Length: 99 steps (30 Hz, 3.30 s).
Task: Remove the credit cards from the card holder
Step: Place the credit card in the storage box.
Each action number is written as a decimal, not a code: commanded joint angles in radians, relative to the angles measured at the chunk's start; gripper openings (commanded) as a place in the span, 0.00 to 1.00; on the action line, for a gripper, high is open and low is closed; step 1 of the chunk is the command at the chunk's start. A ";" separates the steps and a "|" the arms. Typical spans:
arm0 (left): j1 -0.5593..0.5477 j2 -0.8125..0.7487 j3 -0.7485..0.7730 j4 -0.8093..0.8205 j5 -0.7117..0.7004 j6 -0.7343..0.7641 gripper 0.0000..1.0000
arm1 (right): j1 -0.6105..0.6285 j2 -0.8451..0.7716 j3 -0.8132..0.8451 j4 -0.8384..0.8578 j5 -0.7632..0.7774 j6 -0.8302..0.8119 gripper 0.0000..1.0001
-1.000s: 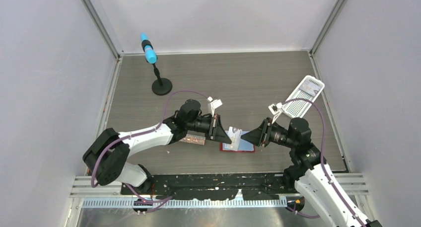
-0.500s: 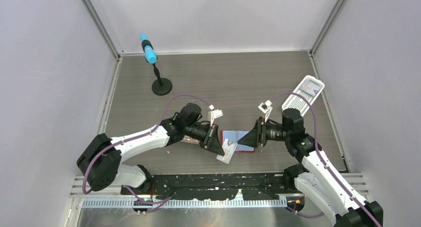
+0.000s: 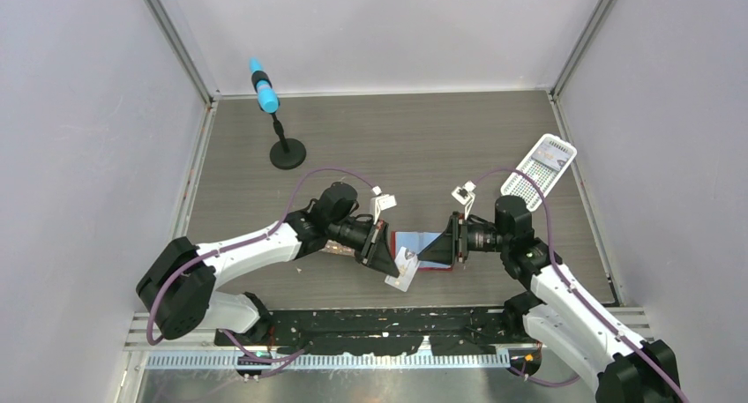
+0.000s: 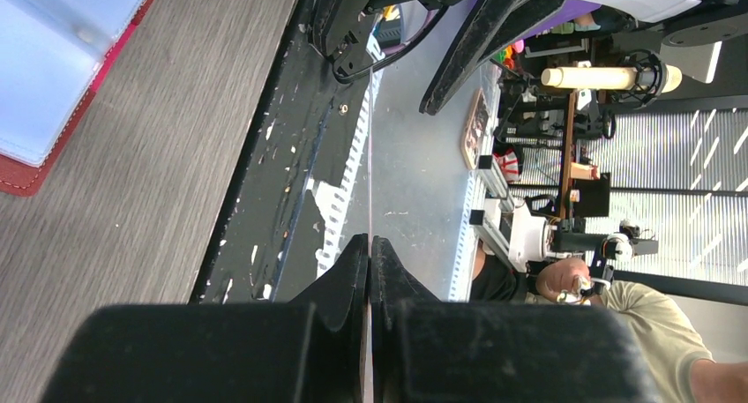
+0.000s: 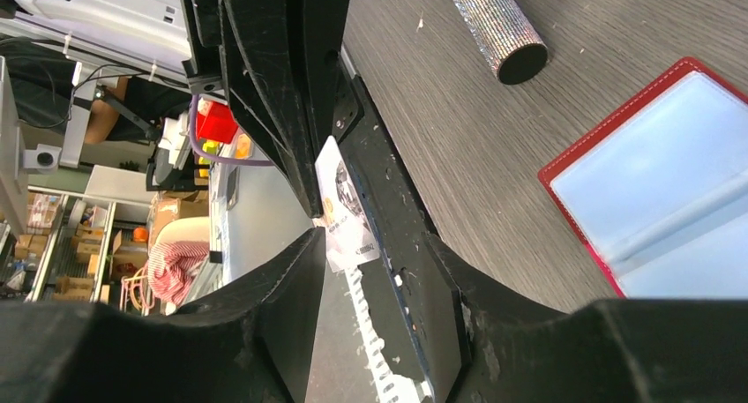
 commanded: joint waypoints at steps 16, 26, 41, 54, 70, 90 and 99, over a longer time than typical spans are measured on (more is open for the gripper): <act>-0.005 -0.003 0.046 0.062 0.039 -0.027 0.00 | 0.026 -0.012 -0.054 0.229 -0.032 0.111 0.13; -0.002 -0.070 0.089 -0.156 -0.136 0.095 0.88 | 0.026 -0.090 -0.054 0.291 0.105 0.215 0.05; -0.001 -0.243 0.272 -0.661 -0.681 0.299 1.00 | -0.088 -0.093 0.040 0.166 0.367 0.169 0.05; -0.002 -0.374 0.388 -1.034 -0.983 0.431 1.00 | -0.426 0.057 0.090 0.227 0.713 0.131 0.05; 0.000 -0.522 0.262 -0.978 -1.113 0.421 1.00 | -0.860 0.483 0.081 0.675 0.795 0.271 0.05; 0.000 -0.541 0.259 -0.965 -1.111 0.432 1.00 | -0.996 0.970 0.276 1.003 0.735 0.448 0.05; 0.000 -0.532 0.262 -0.965 -1.116 0.434 1.00 | -0.996 1.093 0.333 1.033 0.736 0.479 0.06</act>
